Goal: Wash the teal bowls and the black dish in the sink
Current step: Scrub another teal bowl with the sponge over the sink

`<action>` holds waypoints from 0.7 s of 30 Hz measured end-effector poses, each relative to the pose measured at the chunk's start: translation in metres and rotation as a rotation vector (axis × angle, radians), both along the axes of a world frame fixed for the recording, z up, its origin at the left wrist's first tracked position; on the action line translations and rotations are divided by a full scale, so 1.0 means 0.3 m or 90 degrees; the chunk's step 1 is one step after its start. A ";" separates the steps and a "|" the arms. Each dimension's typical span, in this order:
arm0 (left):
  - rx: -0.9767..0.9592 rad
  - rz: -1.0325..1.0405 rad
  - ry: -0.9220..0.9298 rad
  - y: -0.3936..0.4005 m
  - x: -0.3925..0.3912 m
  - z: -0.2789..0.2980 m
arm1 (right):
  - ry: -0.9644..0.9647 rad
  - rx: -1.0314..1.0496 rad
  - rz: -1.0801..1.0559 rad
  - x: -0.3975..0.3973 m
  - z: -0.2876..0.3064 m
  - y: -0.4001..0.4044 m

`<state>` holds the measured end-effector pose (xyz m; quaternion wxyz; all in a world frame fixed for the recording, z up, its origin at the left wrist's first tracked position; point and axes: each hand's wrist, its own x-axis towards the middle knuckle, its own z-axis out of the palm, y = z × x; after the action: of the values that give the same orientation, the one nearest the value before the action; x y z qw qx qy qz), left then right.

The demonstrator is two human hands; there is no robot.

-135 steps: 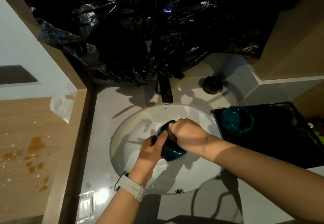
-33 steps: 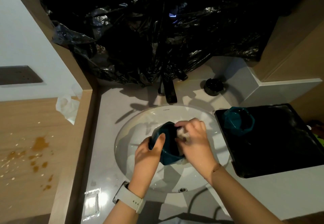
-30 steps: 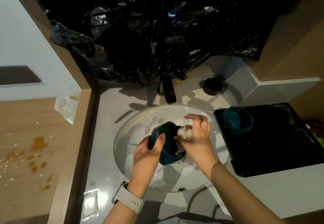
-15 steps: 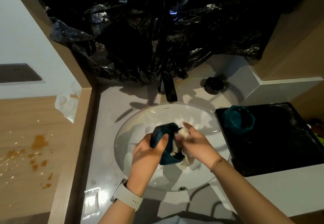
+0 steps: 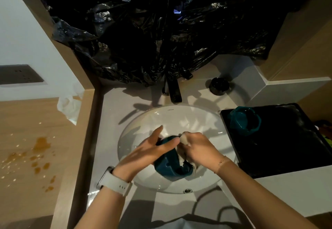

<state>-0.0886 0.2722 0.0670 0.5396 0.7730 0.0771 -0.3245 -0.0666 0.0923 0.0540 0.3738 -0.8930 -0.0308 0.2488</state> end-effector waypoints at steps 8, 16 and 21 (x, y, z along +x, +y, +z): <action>0.164 0.134 -0.076 -0.073 0.006 -0.031 | 0.079 -0.124 -0.051 -0.009 -0.080 0.050; 0.158 0.226 -0.250 -0.126 -0.064 -0.070 | 0.100 -0.039 -0.232 -0.004 -0.149 0.048; 0.013 0.119 -0.092 -0.005 -0.009 -0.075 | -0.070 -0.125 -0.057 0.007 -0.049 0.040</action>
<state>-0.0913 0.2708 0.0444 0.5636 0.7894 0.1132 -0.2152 -0.0645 0.1042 0.0394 0.2927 -0.9383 0.0132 0.1839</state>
